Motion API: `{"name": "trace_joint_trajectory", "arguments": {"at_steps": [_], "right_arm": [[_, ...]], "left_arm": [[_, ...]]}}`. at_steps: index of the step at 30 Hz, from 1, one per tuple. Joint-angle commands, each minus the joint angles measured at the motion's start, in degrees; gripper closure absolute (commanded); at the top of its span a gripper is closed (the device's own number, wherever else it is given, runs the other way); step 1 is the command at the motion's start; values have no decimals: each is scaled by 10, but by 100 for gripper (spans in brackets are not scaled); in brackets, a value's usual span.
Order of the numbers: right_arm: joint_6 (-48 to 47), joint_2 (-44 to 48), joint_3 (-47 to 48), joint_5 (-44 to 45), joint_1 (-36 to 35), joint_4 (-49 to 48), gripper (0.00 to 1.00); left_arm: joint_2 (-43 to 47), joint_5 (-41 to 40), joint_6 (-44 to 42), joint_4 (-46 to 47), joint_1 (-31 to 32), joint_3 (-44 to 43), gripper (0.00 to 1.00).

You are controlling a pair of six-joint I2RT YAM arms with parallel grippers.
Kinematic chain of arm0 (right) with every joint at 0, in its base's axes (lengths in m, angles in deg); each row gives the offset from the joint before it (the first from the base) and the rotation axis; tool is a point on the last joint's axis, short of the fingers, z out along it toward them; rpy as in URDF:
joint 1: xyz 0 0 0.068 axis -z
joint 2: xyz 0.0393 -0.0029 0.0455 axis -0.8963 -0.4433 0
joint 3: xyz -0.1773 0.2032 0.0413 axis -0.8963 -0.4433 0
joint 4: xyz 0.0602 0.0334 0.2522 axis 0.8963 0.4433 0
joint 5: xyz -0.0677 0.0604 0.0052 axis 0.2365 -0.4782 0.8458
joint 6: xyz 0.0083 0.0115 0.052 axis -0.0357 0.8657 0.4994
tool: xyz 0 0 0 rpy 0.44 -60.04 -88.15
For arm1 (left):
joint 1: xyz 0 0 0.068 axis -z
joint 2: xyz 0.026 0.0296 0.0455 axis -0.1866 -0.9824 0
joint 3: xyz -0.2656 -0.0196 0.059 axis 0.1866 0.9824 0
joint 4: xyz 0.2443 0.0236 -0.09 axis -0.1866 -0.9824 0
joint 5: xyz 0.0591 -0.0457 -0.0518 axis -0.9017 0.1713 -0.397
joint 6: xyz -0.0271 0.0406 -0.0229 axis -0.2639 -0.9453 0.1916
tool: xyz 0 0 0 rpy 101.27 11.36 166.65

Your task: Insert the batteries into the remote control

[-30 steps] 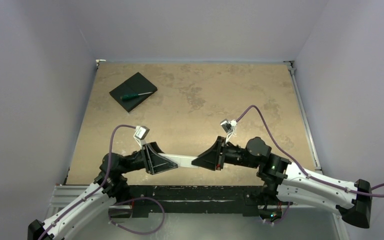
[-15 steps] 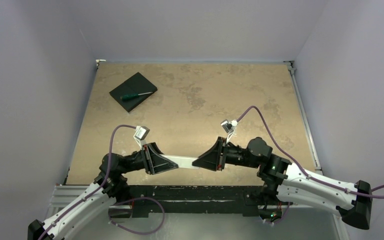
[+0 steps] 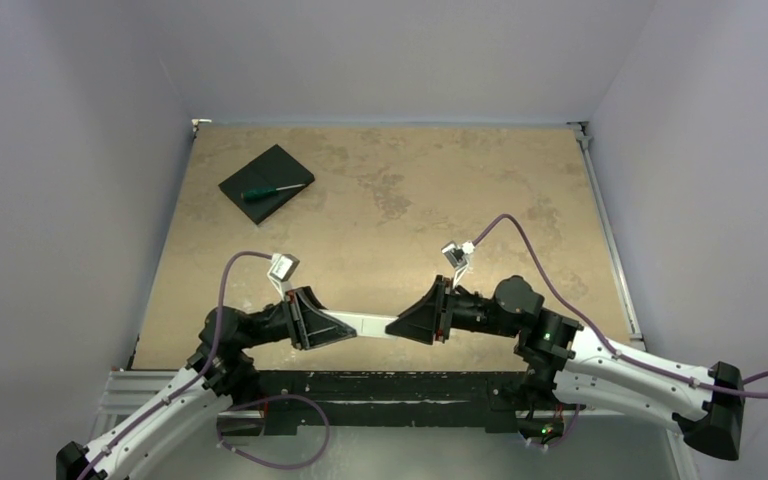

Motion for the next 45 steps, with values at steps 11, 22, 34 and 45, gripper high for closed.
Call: {"name": "trace_joint_trajectory", "arguments": {"at_steps": [11,22,34,45], "right_arm": [[-47,-29,36,81,3,76,38],[-52,-51,55,113,3,113,37],[-42,-70,49,119,2,90,44],[-33,-68,37,130,2,74,60]], "left_arm": [[30,-78,-53,-130,-2,-24,100],[22,-110,-96,-234,-1,-64,100],[16,-107,-90,-230,-1,-58,100],[9,-100,-75,-210,-2,-46,100]]}}
